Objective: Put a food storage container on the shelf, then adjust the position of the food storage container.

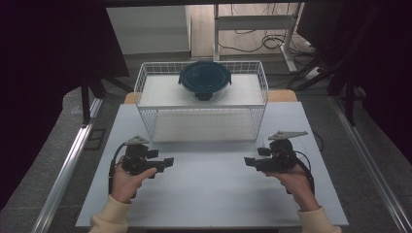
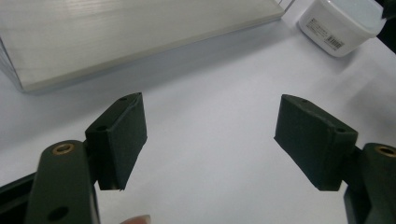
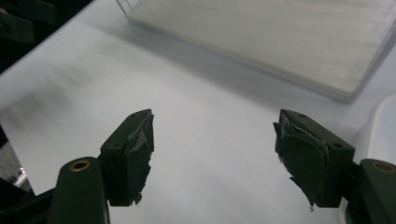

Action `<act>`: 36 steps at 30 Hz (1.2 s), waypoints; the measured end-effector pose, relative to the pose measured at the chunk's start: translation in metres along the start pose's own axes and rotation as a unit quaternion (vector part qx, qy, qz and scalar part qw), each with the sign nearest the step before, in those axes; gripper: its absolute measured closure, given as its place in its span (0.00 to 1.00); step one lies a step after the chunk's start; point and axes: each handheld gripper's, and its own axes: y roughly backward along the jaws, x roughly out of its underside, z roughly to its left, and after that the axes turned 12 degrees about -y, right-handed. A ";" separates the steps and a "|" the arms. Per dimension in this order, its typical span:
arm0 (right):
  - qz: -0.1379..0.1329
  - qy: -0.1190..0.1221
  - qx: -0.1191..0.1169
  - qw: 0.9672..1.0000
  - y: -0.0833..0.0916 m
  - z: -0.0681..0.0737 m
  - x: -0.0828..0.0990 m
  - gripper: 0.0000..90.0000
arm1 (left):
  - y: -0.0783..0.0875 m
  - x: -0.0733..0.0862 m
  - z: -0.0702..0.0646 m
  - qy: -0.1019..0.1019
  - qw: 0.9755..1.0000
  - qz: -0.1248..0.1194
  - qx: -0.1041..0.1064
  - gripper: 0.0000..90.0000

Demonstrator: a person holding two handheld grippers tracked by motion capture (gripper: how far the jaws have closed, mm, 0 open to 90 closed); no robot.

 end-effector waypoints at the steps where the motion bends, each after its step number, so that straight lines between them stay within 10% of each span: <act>1: -0.001 -0.001 0.001 1.000 0.000 -0.001 0.002 0.31 | -0.001 0.002 -0.001 0.001 1.000 0.001 0.001 0.27; 17: -0.002 0.001 0.010 1.000 0.001 0.008 0.016 0.32 | -0.006 0.017 -0.004 0.001 1.000 0.010 -0.001 0.27; 36: -0.014 -0.010 0.032 0.999 0.017 -0.020 -0.001 0.42 | -0.014 0.021 0.004 0.004 1.000 0.024 0.003 0.26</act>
